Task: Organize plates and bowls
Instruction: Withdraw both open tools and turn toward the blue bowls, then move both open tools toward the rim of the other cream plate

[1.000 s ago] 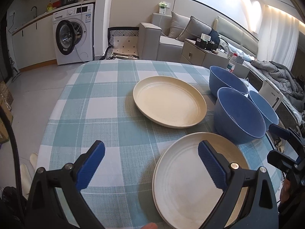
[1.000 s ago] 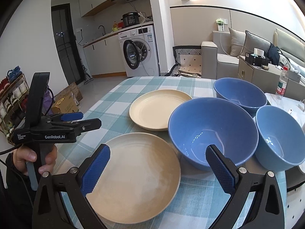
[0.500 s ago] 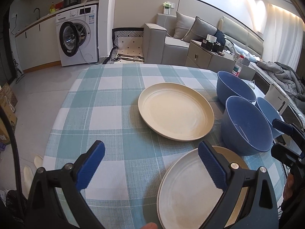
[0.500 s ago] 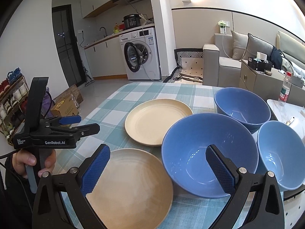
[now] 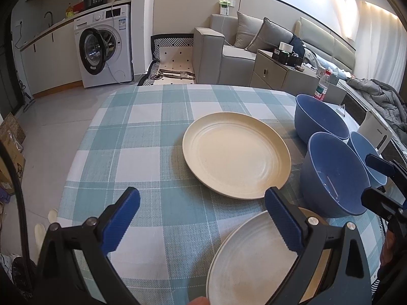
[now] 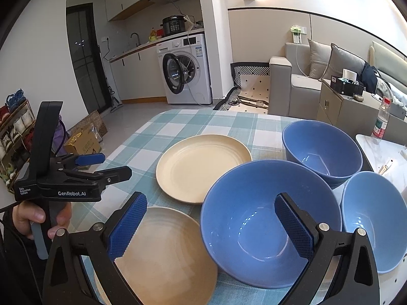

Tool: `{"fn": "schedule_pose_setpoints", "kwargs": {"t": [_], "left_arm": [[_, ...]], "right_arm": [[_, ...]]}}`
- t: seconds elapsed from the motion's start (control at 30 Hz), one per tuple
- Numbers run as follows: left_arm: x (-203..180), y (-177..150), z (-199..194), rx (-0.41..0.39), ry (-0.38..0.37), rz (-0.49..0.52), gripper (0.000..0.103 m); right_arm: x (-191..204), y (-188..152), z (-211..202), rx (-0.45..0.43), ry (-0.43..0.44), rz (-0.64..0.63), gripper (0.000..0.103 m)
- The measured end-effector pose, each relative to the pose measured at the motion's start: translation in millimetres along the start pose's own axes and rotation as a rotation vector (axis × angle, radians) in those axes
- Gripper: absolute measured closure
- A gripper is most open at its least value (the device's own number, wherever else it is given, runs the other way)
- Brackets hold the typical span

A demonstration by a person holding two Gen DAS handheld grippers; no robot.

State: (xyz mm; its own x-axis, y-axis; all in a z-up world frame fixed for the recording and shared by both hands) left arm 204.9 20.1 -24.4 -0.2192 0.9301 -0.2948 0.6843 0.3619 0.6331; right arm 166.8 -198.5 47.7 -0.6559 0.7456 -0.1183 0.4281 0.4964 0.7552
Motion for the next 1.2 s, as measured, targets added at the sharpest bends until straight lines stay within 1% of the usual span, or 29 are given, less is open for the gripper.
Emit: {"fn": "schedule_pose_setpoints", "kwargs": {"t": [0.4, 0.5, 0.83, 1.2], "left_arm": [[4.1, 11.6, 27.7, 0.033, 0.036, -0.034, 0.004], [6.3, 11.6, 35.2, 0.044, 0.05, -0.036, 0.004], [4.5, 8.4, 49.6, 0.074, 0.037, -0.029, 0.004], [14.4, 9.1, 71.7, 0.09, 0.075, -0.07, 0.005]], "right_arm": [[-9.4, 5.4, 7.8, 0.004, -0.007, 0.017, 0.001], [-11.0, 5.6, 9.2, 0.007, -0.009, 0.02, 0.001], [-16.6, 7.6, 17.8, 0.015, -0.013, 0.029, 0.001], [-18.7, 5.5, 25.7, 0.033, -0.027, 0.022, 0.001]]}}
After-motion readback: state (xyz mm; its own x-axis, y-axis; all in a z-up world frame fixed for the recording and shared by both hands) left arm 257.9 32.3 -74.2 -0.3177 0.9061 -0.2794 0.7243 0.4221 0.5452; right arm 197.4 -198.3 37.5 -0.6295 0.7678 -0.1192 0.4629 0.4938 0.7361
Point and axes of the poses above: each gripper's, at about its wrist camera, not at the fingertips, and z roughly the way its jaws point, x to its left, y to its top, the point moved 8 cm from there along z, roughly the way its jaws point, and after that the axes turned 15 degrees about -z, right-handed, at the moved point
